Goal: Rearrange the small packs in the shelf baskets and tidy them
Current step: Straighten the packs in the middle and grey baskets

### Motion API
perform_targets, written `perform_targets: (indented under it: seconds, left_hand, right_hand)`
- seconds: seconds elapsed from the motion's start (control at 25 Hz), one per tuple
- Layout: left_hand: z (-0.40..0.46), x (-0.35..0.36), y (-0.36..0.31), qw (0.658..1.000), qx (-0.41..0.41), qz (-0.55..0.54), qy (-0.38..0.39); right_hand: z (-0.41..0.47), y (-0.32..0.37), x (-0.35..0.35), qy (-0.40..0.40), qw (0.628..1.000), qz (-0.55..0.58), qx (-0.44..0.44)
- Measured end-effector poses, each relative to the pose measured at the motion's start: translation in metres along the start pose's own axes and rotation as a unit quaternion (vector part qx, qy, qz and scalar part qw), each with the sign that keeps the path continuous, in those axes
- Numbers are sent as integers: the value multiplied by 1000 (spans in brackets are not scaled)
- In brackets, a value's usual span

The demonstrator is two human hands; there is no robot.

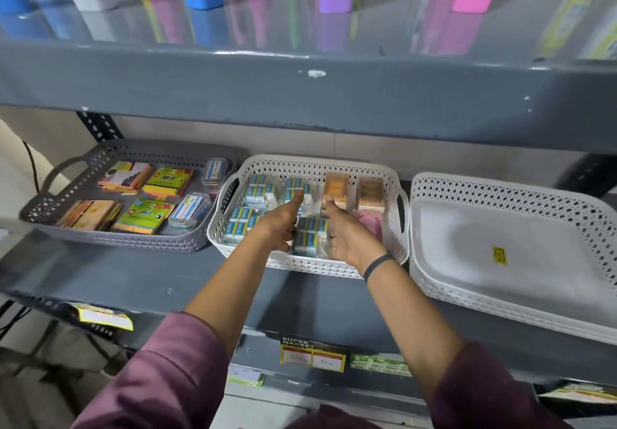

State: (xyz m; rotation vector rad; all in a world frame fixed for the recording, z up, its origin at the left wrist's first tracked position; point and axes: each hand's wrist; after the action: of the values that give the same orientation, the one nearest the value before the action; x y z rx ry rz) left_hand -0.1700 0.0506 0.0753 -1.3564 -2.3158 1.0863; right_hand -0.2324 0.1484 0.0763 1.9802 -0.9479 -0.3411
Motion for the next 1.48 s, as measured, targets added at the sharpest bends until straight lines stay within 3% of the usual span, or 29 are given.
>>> perform_targets:
  seconds: [0.24,0.44,0.52,0.64,0.76,1.08,1.48]
  left_hand:
    - [-3,-5,2,999,18,23,12]
    - [-12,-78,7,989,125,-74,-42]
    - [-16,-130,10,976,158,-109,-104]
    - [-17,-204,17,966,155,-148,-142]
    - [-11,-234,23,974,101,-176,-99]
    - [10,-231,28,992,7,-108,71]
    - [9,-235,23,991,26,-80,106]
  right_hand:
    - [-7,3,-1,-13,1000,27,9]
    - [-15,10,36,-118,982,-3,-150]
    - [-17,17,65,-104,977,2,-186]
    - [-15,26,128,12,988,77,-136]
    - [-6,30,190,112,985,108,-73]
    - [53,14,257,-4,998,55,-42]
    - [60,9,264,-49,998,41,-23]
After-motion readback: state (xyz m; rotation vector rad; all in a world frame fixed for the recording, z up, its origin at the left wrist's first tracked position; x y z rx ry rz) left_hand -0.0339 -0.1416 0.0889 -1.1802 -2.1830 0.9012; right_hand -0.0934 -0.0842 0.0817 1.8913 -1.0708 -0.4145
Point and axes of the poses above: each hand's wrist, its own z-axis towards the middle knuckle, its own x-axis out of the palm, y = z × x, and after that the axes turned 3 degrees about -x, right-handed
